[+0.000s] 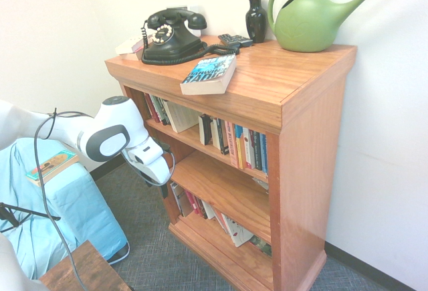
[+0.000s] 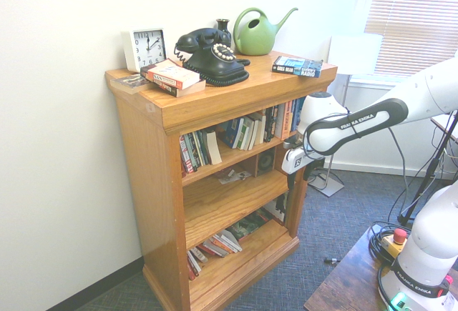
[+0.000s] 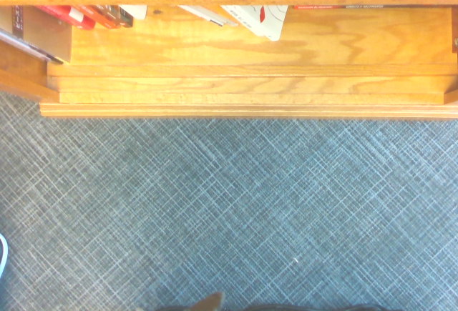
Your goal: Put the book on the shelf
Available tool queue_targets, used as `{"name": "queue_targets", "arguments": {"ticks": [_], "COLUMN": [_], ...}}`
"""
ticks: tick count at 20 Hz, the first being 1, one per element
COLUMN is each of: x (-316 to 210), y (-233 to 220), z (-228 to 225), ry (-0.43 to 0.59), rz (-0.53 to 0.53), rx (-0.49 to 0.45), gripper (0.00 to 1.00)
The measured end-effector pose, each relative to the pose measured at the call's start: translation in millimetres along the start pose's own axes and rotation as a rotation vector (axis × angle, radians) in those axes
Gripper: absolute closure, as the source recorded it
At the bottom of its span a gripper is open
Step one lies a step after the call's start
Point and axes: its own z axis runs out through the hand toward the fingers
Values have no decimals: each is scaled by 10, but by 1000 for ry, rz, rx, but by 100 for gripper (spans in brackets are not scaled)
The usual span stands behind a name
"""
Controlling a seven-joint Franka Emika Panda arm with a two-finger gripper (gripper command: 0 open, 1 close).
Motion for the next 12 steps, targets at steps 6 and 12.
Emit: {"name": "queue_targets", "arguments": {"ticks": [6,12], "x": [99,146], "y": [75,516], "z": [-20,-469], "ry": [41,242], "rz": [2,13], "rx": [-26,-121], "gripper": [0,0]}}
